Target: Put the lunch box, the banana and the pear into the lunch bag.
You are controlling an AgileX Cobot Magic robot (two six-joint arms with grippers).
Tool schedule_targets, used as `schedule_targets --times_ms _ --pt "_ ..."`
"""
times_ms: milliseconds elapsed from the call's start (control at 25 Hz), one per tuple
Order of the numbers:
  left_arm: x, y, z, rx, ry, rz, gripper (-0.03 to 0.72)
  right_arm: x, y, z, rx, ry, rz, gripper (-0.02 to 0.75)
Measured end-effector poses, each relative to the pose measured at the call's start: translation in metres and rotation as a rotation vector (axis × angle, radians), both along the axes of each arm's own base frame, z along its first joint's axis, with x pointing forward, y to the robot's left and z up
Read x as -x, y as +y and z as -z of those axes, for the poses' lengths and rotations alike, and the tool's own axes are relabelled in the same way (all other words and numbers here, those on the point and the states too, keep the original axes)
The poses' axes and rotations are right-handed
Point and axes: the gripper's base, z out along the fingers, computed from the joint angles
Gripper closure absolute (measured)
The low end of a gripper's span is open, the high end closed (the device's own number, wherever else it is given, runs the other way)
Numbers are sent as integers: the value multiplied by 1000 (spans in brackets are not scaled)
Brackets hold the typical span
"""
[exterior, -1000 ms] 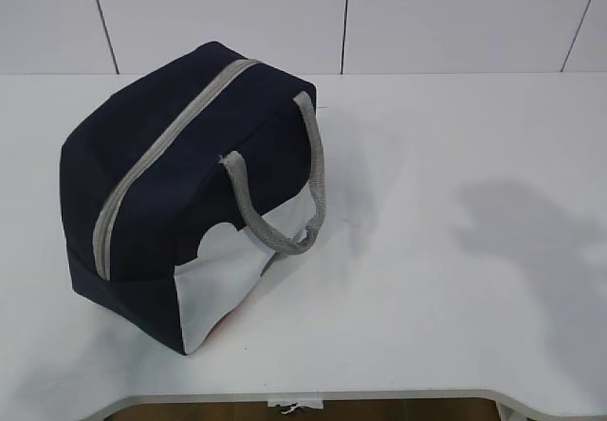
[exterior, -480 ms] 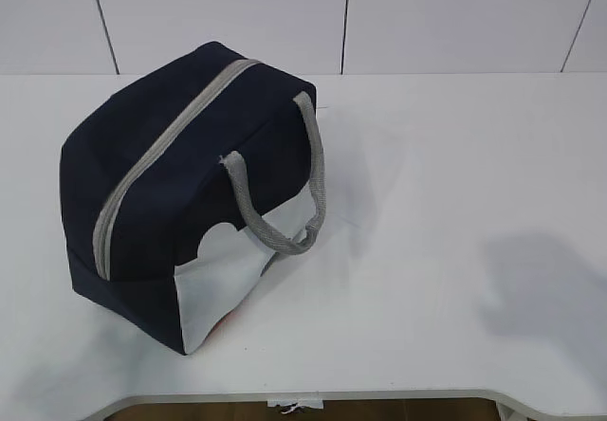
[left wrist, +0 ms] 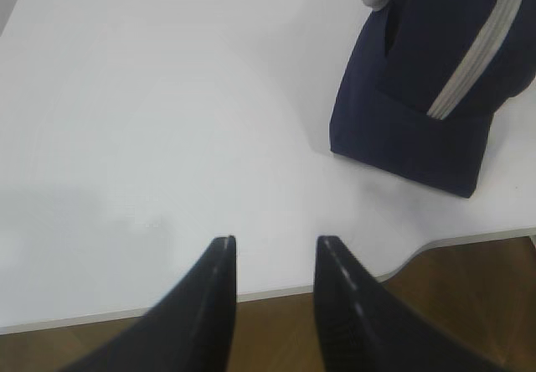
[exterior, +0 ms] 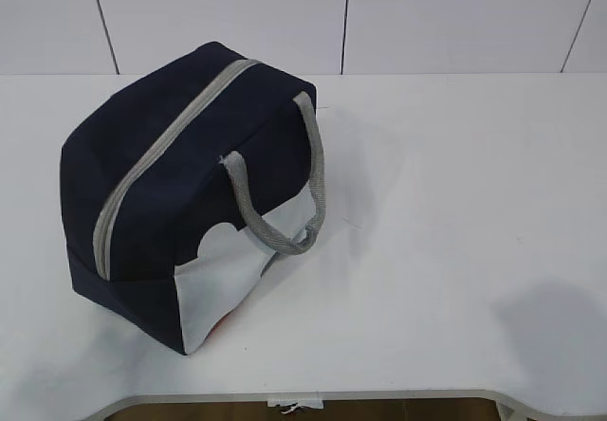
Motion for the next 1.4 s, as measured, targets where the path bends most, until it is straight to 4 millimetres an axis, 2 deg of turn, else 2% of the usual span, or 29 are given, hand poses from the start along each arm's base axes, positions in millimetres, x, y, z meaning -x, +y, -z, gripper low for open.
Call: schedule_targets --times_ms 240,640,1200,1400 --pt "0 0 0 0 -1 0 447 18 -4 14 24 60 -15 284" --pt "0 0 0 2 -1 1 447 8 -1 44 62 195 -21 283" --pt "0 0 0 2 -1 1 447 8 -1 44 64 195 -18 283" --pt "0 0 0 2 -1 1 447 8 0 44 56 198 65 283"
